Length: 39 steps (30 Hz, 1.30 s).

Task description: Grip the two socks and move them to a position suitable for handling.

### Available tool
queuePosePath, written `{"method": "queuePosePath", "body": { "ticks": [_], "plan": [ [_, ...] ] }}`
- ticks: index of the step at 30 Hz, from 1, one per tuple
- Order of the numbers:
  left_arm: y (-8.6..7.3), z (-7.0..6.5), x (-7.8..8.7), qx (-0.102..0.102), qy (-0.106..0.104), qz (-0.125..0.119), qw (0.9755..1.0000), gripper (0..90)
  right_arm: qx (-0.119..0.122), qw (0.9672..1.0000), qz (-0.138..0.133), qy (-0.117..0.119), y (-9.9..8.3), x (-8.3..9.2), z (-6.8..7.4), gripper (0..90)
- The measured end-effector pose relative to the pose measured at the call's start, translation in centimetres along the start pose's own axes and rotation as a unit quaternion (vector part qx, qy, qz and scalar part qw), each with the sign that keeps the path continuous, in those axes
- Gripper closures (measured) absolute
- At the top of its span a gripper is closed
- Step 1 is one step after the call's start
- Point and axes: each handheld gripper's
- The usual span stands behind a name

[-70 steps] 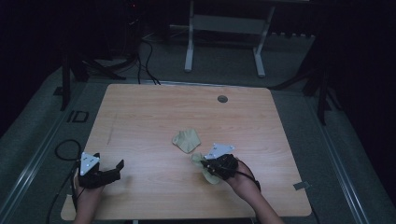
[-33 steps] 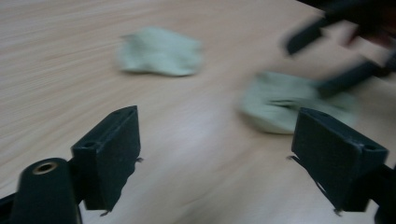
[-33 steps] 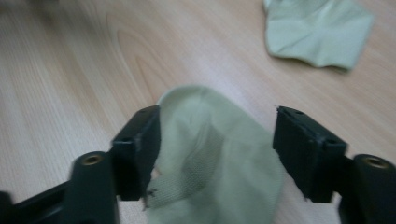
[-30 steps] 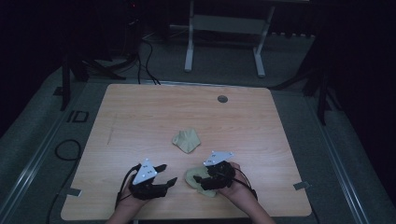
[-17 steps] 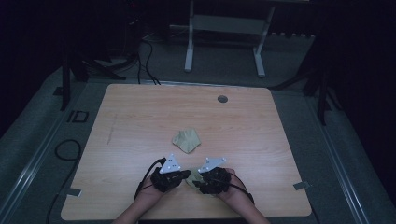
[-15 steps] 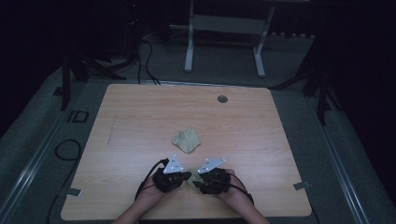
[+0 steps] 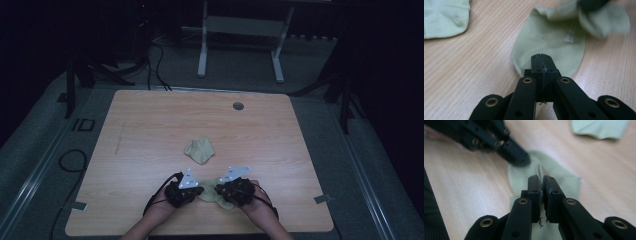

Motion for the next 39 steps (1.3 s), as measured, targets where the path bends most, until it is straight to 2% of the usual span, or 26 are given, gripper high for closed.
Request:
{"method": "queuePosePath", "body": {
  "ticks": [1, 4, 8, 10, 15, 19, 22, 24, 27, 30, 31, 35, 39],
  "plan": [
    [0.0, 0.0, 0.0, 0.000, 0.000, 0.000, 1.0000, 89.4, -0.007, 0.9999, -0.009, -0.006, 0.1, 0.9, -0.4, 84.1],
    [0.0, 0.2, 0.0, 0.003, -0.006, -0.001, 1.0000, 89.4, -0.019, 0.9995, -0.023, -0.011, 0.0, 2.1, -1.1, 84.1],
    [-0.1, 0.3, -0.1, -0.012, -0.011, -0.005, 0.9998, 89.4, -0.040, 0.9982, -0.036, -0.027, -0.6, 3.6, -2.4, 83.9],
    [-0.1, 0.4, -0.1, -0.014, -0.013, -0.006, 0.9998, 89.4, -0.055, 0.9970, -0.045, -0.030, -1.0, 4.1, -3.1, 83.5],
    [0.0, 0.5, -0.1, -0.023, -0.017, -0.004, 0.9996, 89.4, -0.076, 0.9955, -0.038, -0.042, -2.1, 4.5, -4.3, 82.9],
    [0.2, 0.7, -0.2, -0.028, -0.020, -0.003, 0.9994, 89.4, -0.090, 0.9945, -0.031, -0.043, -2.9, 4.4, -5.1, 82.2],
    [0.3, 0.9, -0.4, -0.030, -0.022, -0.003, 0.9993, 89.3, -0.105, 0.9921, -0.026, -0.063, -3.6, 4.0, -5.8, 66.6],
    [0.3, 0.9, -0.4, -0.031, -0.022, -0.003, 0.9993, 89.4, -0.108, 0.9915, -0.032, -0.064, -3.8, 4.1, -5.9, 64.6],
    [0.3, 0.9, -0.4, -0.032, -0.020, -0.003, 0.9993, 89.4, -0.103, 0.9915, -0.041, -0.067, -3.6, 4.4, -5.7, 69.3],
    [0.3, 0.8, -0.4, -0.033, -0.019, -0.003, 0.9993, 89.4, -0.086, 0.9928, -0.046, -0.069, -3.3, 4.7, -5.3, 78.7],
    [0.3, 0.8, -0.4, -0.032, -0.019, -0.003, 0.9993, 89.3, -0.086, 0.9932, -0.042, -0.067, -3.2, 4.6, -5.3, 82.8],
    [0.3, 0.9, -0.4, -0.035, -0.020, -0.004, 0.9992, 89.3, -0.079, 0.9947, -0.018, -0.063, -3.7, 3.4, -5.5, 87.4],
    [0.2, 1.0, -0.4, -0.033, -0.022, -0.004, 0.9992, 89.4, -0.095, 0.9936, 0.002, -0.062, -4.9, 2.4, -6.0, 89.2]
  ]
}}
Point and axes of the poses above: each handheld gripper's, and its own axes: x roughly backward along the jaws, y roughly out of its top, z roughly to its left, and after that the axes turned 6 degrees about y, right-handed
